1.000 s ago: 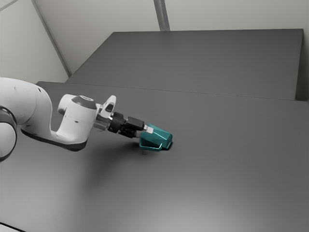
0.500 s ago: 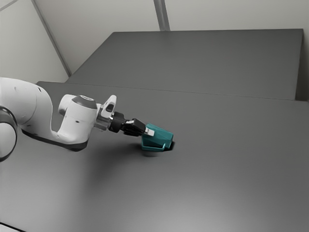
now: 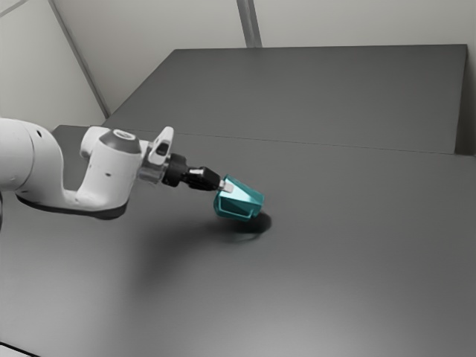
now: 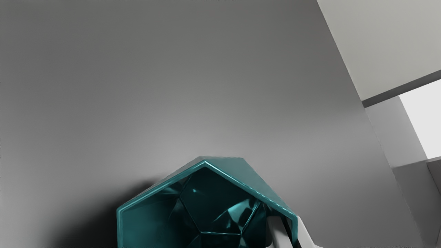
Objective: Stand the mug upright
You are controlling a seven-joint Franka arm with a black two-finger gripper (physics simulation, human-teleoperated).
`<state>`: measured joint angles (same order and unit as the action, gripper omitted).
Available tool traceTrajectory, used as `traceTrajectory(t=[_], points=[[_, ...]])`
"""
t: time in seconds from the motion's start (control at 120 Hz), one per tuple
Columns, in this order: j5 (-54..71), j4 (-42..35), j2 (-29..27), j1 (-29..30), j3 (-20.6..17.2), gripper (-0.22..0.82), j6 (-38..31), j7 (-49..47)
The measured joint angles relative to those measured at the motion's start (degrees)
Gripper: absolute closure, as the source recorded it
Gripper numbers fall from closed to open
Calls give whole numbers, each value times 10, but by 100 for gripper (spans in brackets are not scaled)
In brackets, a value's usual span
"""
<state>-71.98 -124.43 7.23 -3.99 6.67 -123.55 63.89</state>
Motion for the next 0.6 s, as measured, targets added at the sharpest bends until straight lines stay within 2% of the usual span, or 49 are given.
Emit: traceTrajectory(t=[0.167, 0.6], points=[[95, 6, -22, 9, 4, 78, 1, -24], [448, 17, -71, 13, 7, 78, 2, -134]])
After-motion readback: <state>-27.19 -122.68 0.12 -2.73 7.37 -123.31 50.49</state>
